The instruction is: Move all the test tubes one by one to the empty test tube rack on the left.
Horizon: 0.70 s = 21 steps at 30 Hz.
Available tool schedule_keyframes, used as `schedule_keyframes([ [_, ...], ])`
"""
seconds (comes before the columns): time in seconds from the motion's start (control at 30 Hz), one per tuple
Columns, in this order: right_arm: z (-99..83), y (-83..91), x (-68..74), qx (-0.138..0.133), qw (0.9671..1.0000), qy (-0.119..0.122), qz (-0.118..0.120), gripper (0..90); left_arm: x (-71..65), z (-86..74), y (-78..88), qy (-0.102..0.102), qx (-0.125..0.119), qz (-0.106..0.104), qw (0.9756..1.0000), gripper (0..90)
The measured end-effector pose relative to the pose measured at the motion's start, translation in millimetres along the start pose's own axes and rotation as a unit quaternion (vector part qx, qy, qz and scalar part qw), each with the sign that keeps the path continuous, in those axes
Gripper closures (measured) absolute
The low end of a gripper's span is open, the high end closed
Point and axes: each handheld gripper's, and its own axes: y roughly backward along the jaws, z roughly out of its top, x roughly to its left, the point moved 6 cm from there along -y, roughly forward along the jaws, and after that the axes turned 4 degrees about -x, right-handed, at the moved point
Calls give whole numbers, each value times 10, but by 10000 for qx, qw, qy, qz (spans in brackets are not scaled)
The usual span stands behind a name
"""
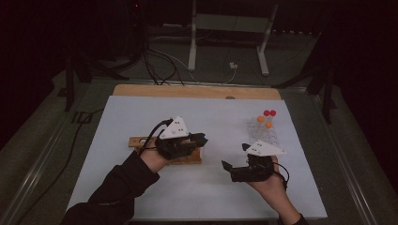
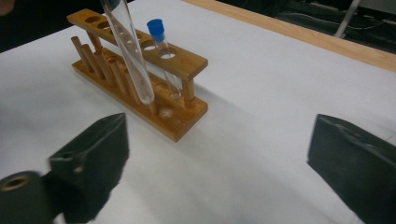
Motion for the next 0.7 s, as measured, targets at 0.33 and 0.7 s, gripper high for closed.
schedule_keyframes([
  [0.33,2,3,4,-49,10000,-30,11,2,198,-25,228,21,-52,373,9993,776],
  [0.7,7,29,-4,-130,9998,-27,145,0,456,-60,394,30,-87,765,9970,776],
])
